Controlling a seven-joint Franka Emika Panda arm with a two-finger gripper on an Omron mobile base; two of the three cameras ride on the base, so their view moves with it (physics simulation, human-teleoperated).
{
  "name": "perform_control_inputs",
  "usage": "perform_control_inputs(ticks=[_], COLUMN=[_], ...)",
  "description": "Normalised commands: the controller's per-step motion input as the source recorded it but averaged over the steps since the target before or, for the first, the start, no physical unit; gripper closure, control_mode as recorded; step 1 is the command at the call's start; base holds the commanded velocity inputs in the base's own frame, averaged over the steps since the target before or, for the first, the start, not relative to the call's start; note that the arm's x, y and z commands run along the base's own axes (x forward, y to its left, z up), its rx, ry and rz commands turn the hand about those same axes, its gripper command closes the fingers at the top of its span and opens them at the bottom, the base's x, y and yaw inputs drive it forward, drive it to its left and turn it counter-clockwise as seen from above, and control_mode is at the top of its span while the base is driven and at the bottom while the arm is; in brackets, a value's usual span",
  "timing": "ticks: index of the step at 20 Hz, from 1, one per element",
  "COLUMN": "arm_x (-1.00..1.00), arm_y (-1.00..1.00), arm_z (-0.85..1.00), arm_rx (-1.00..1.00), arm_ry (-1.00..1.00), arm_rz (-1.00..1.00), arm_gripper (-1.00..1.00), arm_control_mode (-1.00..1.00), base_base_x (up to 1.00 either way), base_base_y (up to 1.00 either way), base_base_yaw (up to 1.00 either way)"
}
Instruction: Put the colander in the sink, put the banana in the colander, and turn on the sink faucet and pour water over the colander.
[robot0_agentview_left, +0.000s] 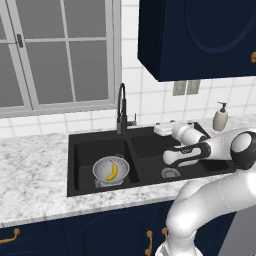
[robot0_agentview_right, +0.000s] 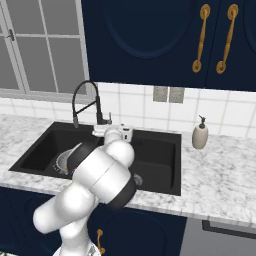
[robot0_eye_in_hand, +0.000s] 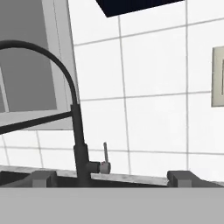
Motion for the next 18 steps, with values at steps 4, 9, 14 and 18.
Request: perform_control_inputs(ticks=[4, 9, 14, 18], arm_x=[0.11, 0.14, 0.16, 0.11], arm_y=[0.46, 0.49, 0.4, 0.26], arm_z=[-0.06, -0.21, -0.28, -0.27], arm_rx=[0.0, 0.0, 0.0, 0.0], arm_ry=[-0.08, -0.05, -0.07, -0.09], arm_rz=[0.0, 0.0, 0.0, 0.0], arm_gripper=[-1.0, -1.0, -1.0, -1.0], arm_control_mode=[-1.0, -1.0, -1.0, -1.0], base_base_x=[0.0, 0.0, 0.0, 0.0], base_base_y=[0.0, 0.0, 0.0, 0.0], base_base_yaw=[0.0, 0.0, 0.0, 0.0])
